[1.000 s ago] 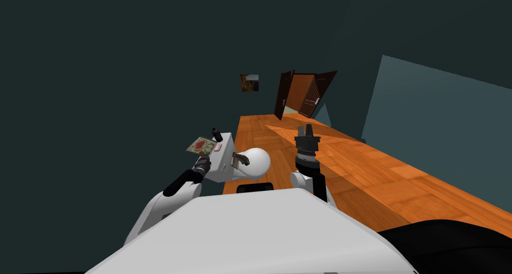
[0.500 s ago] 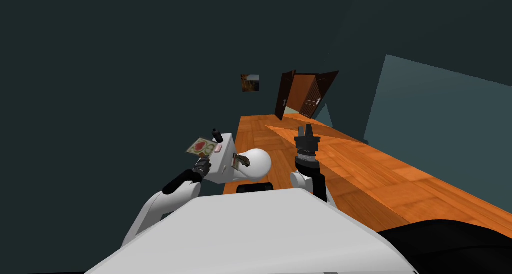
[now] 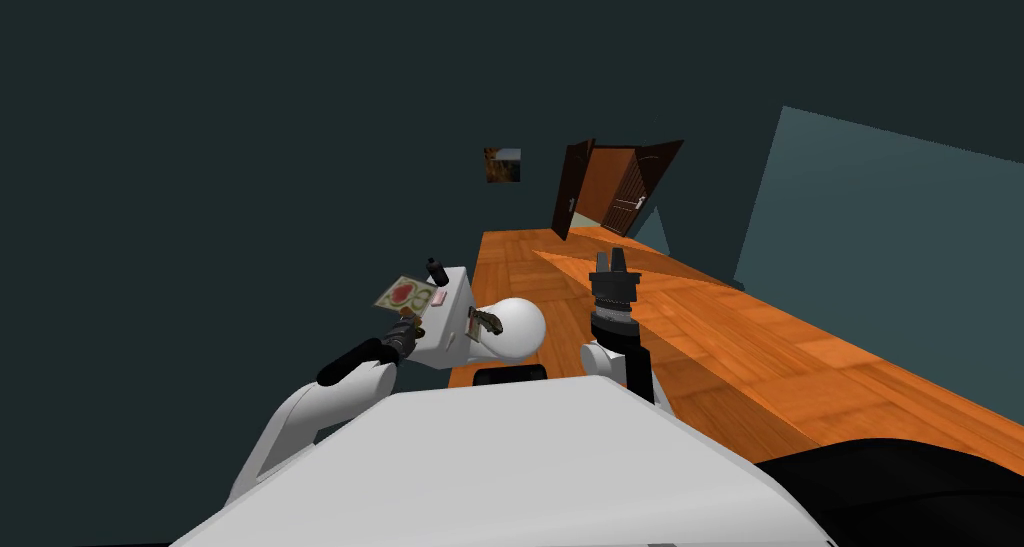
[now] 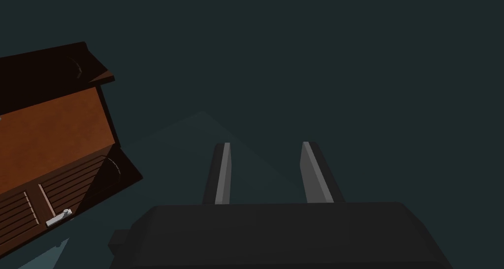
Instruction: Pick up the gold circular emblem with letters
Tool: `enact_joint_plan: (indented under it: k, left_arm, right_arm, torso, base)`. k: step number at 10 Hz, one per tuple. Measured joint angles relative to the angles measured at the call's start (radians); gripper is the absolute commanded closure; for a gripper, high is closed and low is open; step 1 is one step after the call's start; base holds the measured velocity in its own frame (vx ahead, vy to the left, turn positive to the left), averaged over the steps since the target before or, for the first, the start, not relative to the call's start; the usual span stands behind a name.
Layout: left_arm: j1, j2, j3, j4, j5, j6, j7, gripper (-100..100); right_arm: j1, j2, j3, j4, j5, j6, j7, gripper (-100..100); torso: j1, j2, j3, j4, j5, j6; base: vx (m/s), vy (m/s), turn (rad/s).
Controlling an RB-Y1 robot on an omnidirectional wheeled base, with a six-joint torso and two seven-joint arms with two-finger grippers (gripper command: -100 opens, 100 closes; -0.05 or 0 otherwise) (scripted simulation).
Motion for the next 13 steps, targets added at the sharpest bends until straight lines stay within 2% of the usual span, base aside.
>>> enact_joint_plan:
  k: [5,8,10,11,12,13]
  left_arm:
    - [0.000,-0.005,0.023,-0.047,0.017,0.105,-0.013,-100]
    - [-0.005,-0.005,0.036,-0.108,0.023,0.177,-0.020,-100]
    - [0.001,-0.004,0.044,-0.159,0.030,0.206,-0.023,-100]
    - [0.002,-0.004,0.044,-0.162,0.030,0.208,-0.024,0]
    - [0.002,-0.004,0.044,-0.162,0.030,0.208,-0.024,-100]
    - [-0.003,-0.005,0.041,-0.145,0.026,0.198,-0.024,-100]
  right_arm:
    - [0.000,0.000,0.000,0.000,0.000,0.000,0.000,0]
    - [0.000,0.000,0.000,0.000,0.000,0.000,0.000,0]
    - [0.000,0.000,0.000,0.000,0.000,0.000,0.000,0]
    - [0.000,0.000,0.000,0.000,0.000,0.000,0.000,0]
    - [0.000,0.000,0.000,0.000,0.000,0.000,0.000,0]
    - [0.000,0.000,0.000,0.000,0.000,0.000,0.000,0]
  torso:
    - [-0.001,0.001,0.001,0.000,0.000,0.000]
    - [-0.001,0.002,0.001,0.000,0.000,0.000]
    - [-0.001,0.002,0.001,0.000,0.000,0.000]
    - [-0.002,0.002,0.001,0.000,0.000,0.000]
    - [-0.002,0.002,0.001,0.000,0.000,0.000]
    - [-0.002,0.001,0.001,0.000,0.000,0.000]
  base:
    - [0.017,0.017,0.020]
    - [0.005,0.018,0.019]
    - [0.000,0.004,0.006]
    - [0.000,0.000,0.000]
    - [0.013,0.005,-0.002]
    - [0.024,0.009,-0.004]
